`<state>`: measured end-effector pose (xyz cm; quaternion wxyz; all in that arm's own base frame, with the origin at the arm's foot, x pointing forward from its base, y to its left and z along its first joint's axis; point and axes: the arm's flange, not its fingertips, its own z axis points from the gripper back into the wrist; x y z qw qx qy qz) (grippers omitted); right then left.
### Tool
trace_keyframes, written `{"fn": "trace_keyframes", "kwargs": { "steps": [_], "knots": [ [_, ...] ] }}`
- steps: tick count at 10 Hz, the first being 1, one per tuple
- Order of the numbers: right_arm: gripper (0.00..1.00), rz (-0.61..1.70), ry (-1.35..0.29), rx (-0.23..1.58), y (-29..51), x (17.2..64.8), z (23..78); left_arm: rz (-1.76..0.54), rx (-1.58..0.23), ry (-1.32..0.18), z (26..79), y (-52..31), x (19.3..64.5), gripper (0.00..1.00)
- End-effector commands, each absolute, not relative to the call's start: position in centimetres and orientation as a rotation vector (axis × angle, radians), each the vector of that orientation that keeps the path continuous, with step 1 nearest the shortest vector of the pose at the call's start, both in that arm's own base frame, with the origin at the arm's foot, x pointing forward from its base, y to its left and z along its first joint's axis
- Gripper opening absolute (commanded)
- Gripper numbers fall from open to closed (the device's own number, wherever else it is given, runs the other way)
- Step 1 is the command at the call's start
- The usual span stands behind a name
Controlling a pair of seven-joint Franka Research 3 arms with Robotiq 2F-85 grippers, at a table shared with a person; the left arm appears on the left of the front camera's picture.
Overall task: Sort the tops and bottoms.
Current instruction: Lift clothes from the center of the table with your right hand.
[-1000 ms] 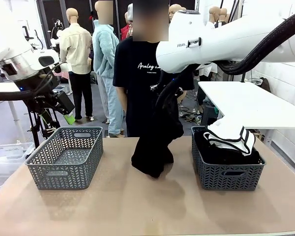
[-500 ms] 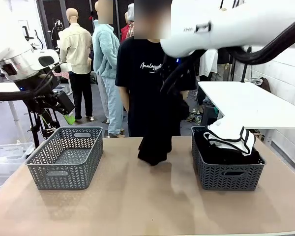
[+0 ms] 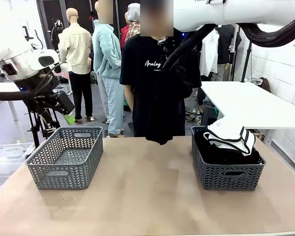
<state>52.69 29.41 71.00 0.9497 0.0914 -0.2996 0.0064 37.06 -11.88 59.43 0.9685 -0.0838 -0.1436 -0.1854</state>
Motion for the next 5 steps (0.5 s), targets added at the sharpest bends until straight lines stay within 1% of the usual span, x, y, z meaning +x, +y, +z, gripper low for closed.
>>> {"fn": "trace_keyframes", "kwargs": {
  "steps": [1, 3, 5],
  "knots": [
    [0.00, 0.042, -0.622, 0.191, 29.76, 52.51, 70.78, -0.387, -0.176, -0.291, 59.41, -11.55, 37.08, 1.00],
    [0.00, 0.065, -0.605, 0.187, 30.03, 52.67, 70.76, -0.387, -0.176, -0.291, 59.41, -11.55, 37.08, 1.00],
    [0.00, 0.032, -0.605, 0.188, 30.22, 52.37, 70.79, -0.387, -0.176, -0.291, 59.41, -11.55, 37.08, 1.00]
  ]
}}
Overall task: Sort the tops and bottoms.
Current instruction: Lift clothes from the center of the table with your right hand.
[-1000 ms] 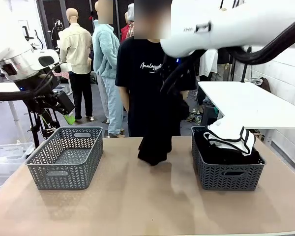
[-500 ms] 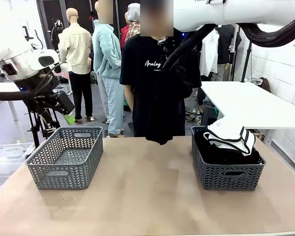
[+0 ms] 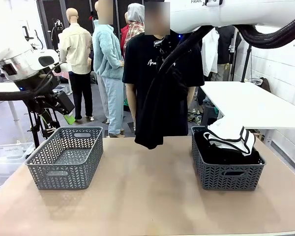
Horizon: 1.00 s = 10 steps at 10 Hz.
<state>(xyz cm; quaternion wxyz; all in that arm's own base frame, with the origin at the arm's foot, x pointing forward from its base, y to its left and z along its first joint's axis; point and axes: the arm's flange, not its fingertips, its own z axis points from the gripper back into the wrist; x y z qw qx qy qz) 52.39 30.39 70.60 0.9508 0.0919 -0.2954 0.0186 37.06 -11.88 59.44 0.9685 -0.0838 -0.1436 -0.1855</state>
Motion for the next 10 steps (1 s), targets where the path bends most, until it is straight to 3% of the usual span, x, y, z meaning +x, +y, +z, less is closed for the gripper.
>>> {"fn": "trace_keyframes", "kwargs": {
  "steps": [1, 10],
  "knots": [
    [0.00, 0.032, -0.605, 0.188, 30.22, 52.37, 70.79, -0.387, -0.176, -0.291, 59.41, -11.55, 37.08, 1.00],
    [0.00, 0.032, -0.605, 0.188, 30.22, 52.37, 70.79, -0.387, -0.176, -0.291, 59.41, -11.55, 37.08, 1.00]
  ]
}}
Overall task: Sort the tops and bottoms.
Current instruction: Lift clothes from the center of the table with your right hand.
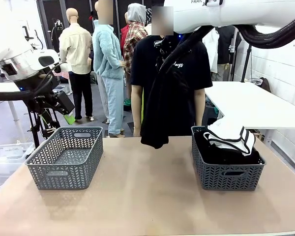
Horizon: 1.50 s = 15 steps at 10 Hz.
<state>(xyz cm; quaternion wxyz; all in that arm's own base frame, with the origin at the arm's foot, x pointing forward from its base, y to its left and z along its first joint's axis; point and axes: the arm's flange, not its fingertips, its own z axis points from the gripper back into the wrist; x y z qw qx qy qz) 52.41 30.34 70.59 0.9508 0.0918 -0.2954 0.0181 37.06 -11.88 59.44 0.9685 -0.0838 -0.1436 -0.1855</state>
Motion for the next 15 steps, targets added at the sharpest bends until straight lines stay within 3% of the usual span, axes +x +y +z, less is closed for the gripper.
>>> {"fn": "trace_keyframes", "kwargs": {
  "steps": [1, 15],
  "knots": [
    [0.00, 0.032, -0.605, 0.188, 30.22, 52.37, 70.79, -0.387, -0.176, -0.291, 59.41, -11.55, 37.08, 1.00],
    [0.00, 0.032, -0.605, 0.188, 30.22, 52.37, 70.79, -0.387, -0.176, -0.291, 59.41, -11.55, 37.08, 1.00]
  ]
}}
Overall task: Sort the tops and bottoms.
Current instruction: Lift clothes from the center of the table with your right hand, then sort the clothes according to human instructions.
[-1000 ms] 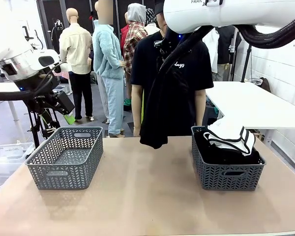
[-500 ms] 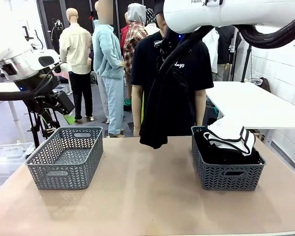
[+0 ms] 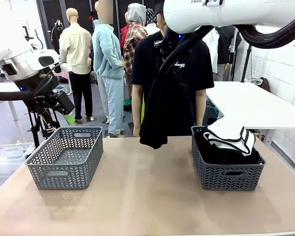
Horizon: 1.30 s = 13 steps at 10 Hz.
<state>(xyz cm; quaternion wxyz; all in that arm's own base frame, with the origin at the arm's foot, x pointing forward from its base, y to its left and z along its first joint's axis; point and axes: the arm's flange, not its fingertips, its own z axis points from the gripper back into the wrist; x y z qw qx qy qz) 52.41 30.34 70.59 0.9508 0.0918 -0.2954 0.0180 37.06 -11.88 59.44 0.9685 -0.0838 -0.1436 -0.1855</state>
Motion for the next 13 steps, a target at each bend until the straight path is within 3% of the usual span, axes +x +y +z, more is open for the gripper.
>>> {"fn": "trace_keyframes", "kwargs": {
  "steps": [1, 13],
  "knots": [
    [0.00, 0.032, -0.605, 0.188, 30.22, 52.37, 70.79, -0.387, -0.176, -0.291, 59.41, -11.55, 37.08, 1.00],
    [0.00, 0.032, -0.605, 0.188, 30.22, 52.37, 70.79, -0.387, -0.176, -0.291, 59.41, -11.55, 37.08, 1.00]
  ]
}}
